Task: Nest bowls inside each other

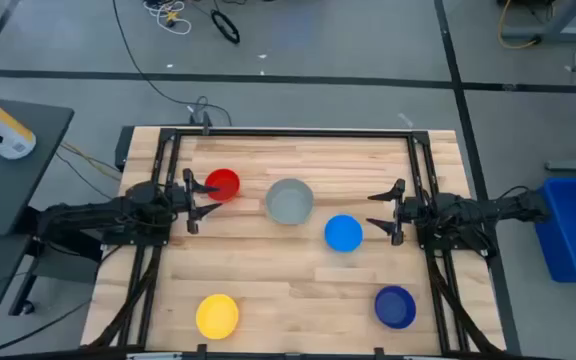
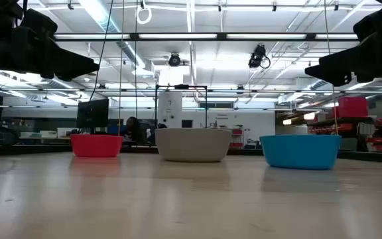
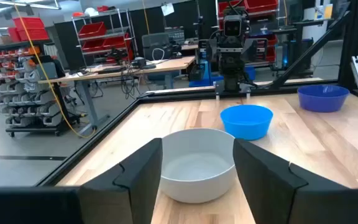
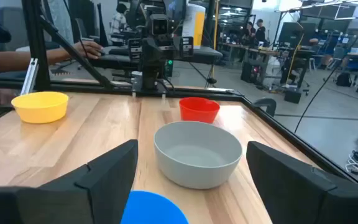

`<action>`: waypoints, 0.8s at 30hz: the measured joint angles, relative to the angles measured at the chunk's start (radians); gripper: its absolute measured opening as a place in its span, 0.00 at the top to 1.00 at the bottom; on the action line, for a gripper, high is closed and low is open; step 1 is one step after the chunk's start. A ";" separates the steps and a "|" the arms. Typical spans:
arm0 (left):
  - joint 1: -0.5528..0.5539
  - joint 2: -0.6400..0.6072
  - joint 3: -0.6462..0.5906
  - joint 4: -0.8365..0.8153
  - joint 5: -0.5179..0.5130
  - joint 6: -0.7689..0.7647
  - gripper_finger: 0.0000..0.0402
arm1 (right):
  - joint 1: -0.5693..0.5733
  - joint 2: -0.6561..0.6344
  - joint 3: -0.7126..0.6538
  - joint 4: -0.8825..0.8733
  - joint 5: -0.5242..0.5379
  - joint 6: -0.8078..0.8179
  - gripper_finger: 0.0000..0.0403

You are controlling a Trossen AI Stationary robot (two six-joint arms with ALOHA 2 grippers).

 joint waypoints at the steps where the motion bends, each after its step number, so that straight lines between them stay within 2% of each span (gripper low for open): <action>1: 0.000 0.000 0.000 0.000 0.000 0.000 0.49 | 0.000 0.000 0.000 0.000 0.000 0.000 0.23; 24: 0.000 0.000 0.000 0.000 0.000 0.000 0.49 | 0.000 0.000 0.000 0.000 0.000 0.000 0.33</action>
